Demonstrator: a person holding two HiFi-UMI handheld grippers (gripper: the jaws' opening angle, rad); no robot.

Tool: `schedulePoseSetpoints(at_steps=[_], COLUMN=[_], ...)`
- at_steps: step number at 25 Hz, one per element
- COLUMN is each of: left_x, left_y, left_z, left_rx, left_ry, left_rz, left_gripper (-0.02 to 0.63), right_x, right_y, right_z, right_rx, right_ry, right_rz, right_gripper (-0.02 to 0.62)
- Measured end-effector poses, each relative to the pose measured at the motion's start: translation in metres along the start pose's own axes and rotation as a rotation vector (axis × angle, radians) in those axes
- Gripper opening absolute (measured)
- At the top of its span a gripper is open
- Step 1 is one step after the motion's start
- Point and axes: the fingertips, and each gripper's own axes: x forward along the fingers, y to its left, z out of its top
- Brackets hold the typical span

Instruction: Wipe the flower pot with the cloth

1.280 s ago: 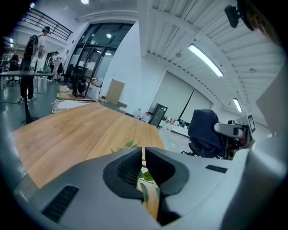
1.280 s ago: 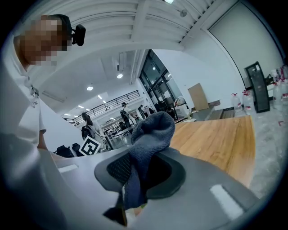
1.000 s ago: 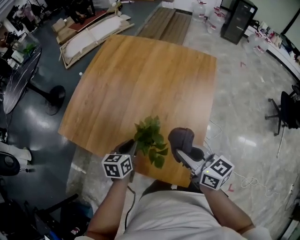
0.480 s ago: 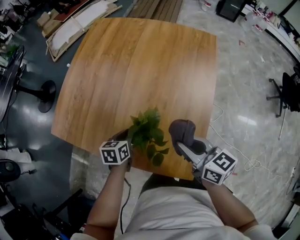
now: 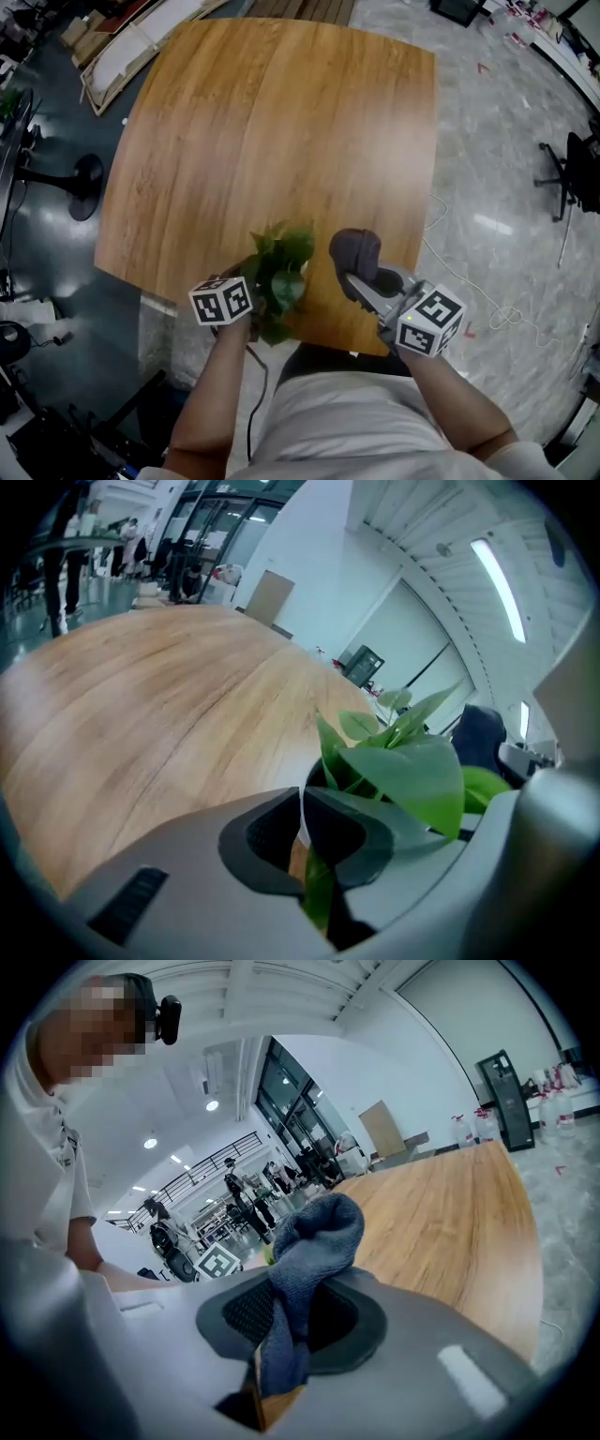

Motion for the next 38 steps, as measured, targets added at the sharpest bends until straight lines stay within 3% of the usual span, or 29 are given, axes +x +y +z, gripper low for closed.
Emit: schedulePoseSetpoints(at_steps=[5,8,13,17,19,25,28,33,35,38], left_x=[0.003,0.005,0.011,0.011,0.009,0.010,0.008,0.001,-0.001,0.000], left_y=[0.004,-0.002,0.007,0.013,0.014,0.013,0.014,0.014,0.007,-0.009], left_z=[-0.033,-0.046,-0.065,-0.078,-0.080,-0.077,-0.078,-0.065,-0.061,-0.059], left_rx=[-0.218,-0.300,-0.387,-0.389,-0.387,-0.356,-0.323,-0.089,-0.009,0.096], left_ry=[-0.005,-0.010,-0.011,0.009,0.006,-0.004,-0.002,-0.007,-0.017,-0.036], left_rz=[-0.053,-0.090,-0.089,-0.076,-0.073,-0.076,-0.065,-0.003,0.003,-0.012], left_gripper=[0.017,0.017,0.018,0.023,0.025,0.025,0.025,0.028,0.026,0.025], right_x=[0.029,0.059,0.097,0.099,0.098,0.089,0.092,0.102,0.097,0.085], right_y=[-0.003,-0.005,0.005,0.046,0.037,-0.064,-0.036,0.032,0.014,-0.041], right_z=[-0.038,-0.073,-0.093,-0.092,-0.099,-0.137,-0.124,-0.086,-0.091,-0.127], right_rx=[-0.009,0.002,0.049,0.036,0.041,0.175,0.147,0.144,0.171,0.234], right_ry=[0.087,0.146,0.154,0.154,0.157,0.185,0.169,0.121,0.118,0.180], right_rz=[0.040,0.067,0.098,0.224,0.207,-0.054,-0.005,0.185,0.161,0.039], right_gripper=[0.066,0.066,0.066,0.066,0.064,0.064,0.064,0.064,0.064,0.064])
